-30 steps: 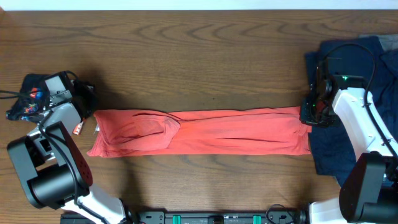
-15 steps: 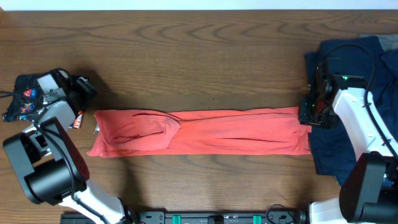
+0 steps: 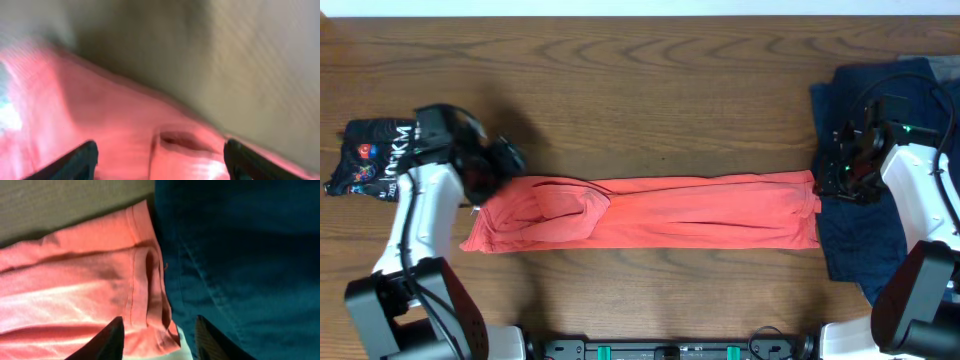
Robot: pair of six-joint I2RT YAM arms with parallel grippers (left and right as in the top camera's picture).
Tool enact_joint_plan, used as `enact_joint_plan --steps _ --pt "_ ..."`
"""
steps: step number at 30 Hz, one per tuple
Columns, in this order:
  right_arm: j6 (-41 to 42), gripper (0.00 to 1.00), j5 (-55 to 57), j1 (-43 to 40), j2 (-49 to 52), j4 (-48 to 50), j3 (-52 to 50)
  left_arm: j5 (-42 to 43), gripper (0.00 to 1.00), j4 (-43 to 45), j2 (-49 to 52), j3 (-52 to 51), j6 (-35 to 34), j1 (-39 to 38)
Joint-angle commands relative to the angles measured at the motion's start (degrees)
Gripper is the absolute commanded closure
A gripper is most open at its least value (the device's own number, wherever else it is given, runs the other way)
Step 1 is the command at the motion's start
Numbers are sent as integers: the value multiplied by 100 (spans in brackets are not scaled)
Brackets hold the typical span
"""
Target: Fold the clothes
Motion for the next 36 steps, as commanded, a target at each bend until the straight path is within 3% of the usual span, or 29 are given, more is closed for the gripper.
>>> enact_joint_plan --steps 1,8,10,15,23,36 --pt "164 59 -92 -107 201 177 -170 76 22 -361 85 -116 404 -409" --pt "170 68 -286 -109 584 514 -640 17 29 -297 94 -629 446 -1008" --pt "173 75 -254 -125 684 704 -789 -22 29 -46 94 -826 442 -1078" --pt "264 79 153 -210 852 1134 -1043 -295 29 745 98 -1386 420 -1097" --pt "258 61 -11 -374 861 1716 -1134 -1425 28 1147 138 -1840 271 -960" --pt "-560 54 -1602 -31 861 1427 -1134 -1137 27 1740 138 -1838 273 -66"
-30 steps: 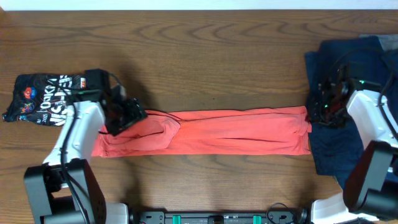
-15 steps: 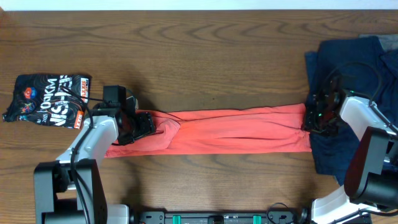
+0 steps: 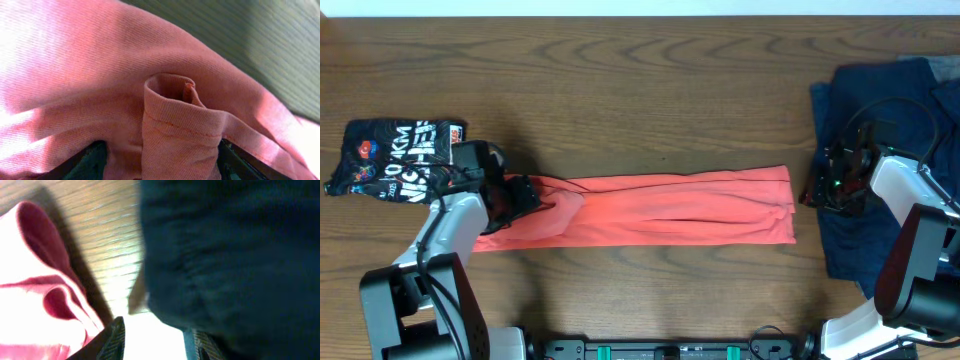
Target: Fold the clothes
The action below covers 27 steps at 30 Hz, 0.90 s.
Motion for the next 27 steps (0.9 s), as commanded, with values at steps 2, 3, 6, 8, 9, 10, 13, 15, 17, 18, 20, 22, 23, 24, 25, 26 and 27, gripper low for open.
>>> enact_joint_plan --steps 2,3,6,8,9,10,13,15,17,18,20,22,23,24,25,26,27 --pt "-584 50 -1115 337 179 -116 -160 13 23 -20 199 -186 -28 87" --pt "-634 48 -1204 369 179 -157 -160 63 21 -22 195 -186 -24 87" --pt "-658 39 -1373 387 179 -302 -160 201 15 -26 164 -179 -9 90" --pt "-660 35 -1495 385 179 -396 -160 302 9 -44 90 -175 -11 90" --pt "-660 33 -1585 382 179 -426 -160 315 6 -61 33 -175 -11 87" --pt "-686 32 -1685 382 179 -446 -160 345 4 -72 -33 -175 -11 90" --pt "-835 32 -1987 382 179 -503 -160 498 2 -92 -345 -175 -11 87" --pt "-835 32 -1976 382 179 -496 -160 540 2 -114 -597 -175 -11 87" --pt "-835 32 -1978 398 181 -466 -162 590 2 -157 -896 -175 -11 87" --pt "-833 33 -1978 413 181 -461 -162 592 2 -184 -1019 -175 -13 87" --pt "-833 34 -1978 461 181 -444 -164 595 2 -243 -1215 -175 -42 87" --pt "-831 34 -1978 568 181 -382 -179 592 2 -308 -1333 -175 -125 87" --pt "-828 35 -1978 623 181 -365 -179 592 2 -343 -1355 -175 -125 87" --pt "-828 36 -1976 699 181 -330 -179 595 2 -389 -1357 -175 -125 87" --pt "-826 39 -1971 774 181 -286 -179 592 2 -444 -1351 -175 -122 87" --pt "-772 44 -1895 848 181 -251 -179 595 2 -490 -1344 -175 -122 87" --pt "-599 49 -1700 922 181 -210 -179 592 2 -546 -1340 -175 -122 87"
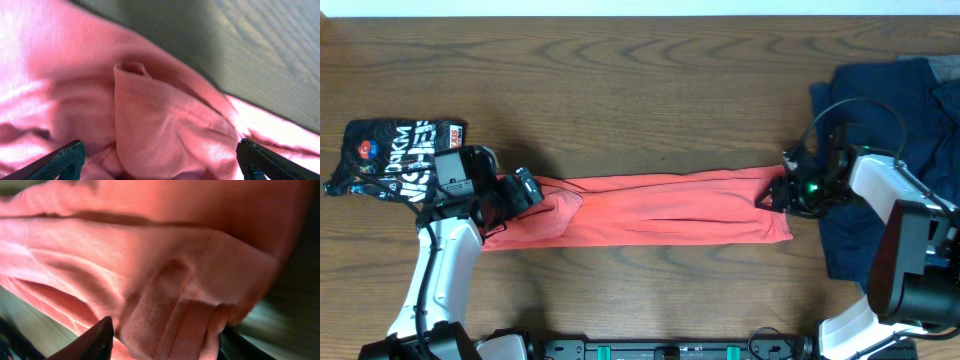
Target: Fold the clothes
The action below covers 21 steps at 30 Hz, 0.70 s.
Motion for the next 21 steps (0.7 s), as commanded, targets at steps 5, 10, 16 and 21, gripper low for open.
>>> enact_joint_plan --steps 5,10,16,21 --pt "831 78 1023 330 81 127 -61 74 2 -188 0 -7 -50 35" --pt "1185 96 1434 258 79 131 -61 76 2 -210 0 -7 -50 35" --pt "1355 99 1945 48 66 63 61 96 2 -247 0 -7 -50 35" --pt "1355 99 2664 -109 -116 -317 518 485 2 -271 -4 -7 -46 35"
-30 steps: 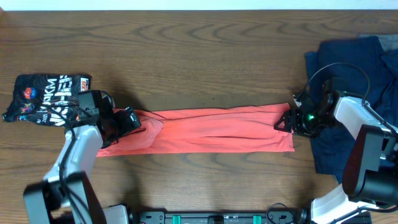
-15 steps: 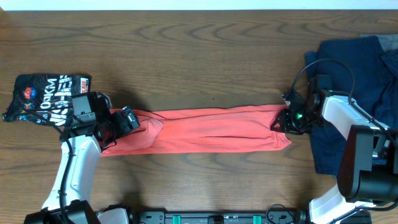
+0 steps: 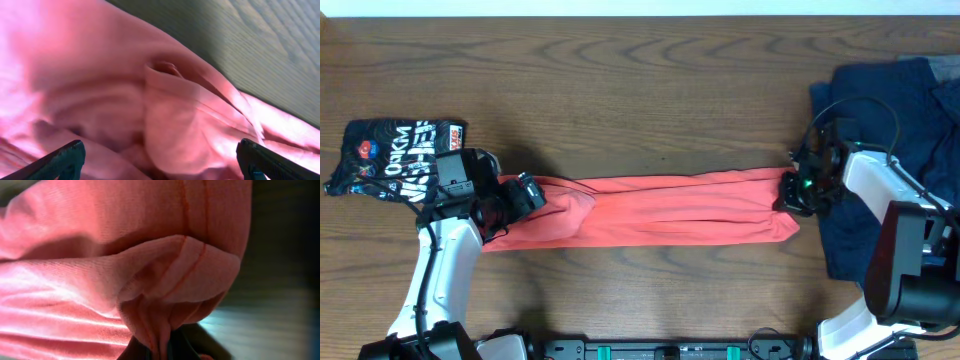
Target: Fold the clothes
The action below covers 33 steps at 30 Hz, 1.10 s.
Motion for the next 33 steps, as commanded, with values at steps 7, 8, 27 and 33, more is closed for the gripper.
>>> enact_joint_plan --steps 7,8,27,33 --pt "-225 99 1552 35 -400 -1200 1493 278 2 -219 -7 -4 -9 35" --pt "-262 99 1554 138 -407 -1353 1600 280 2 -225 -7 -4 -9 35" --pt "1104 98 1410 3239 -223 -1563 1753 260 2 -332 -2 -7 -9 35" --pt "1405 98 1266 3757 -66 -1231 1751 260 2 -341 -2 -7 -9 35"
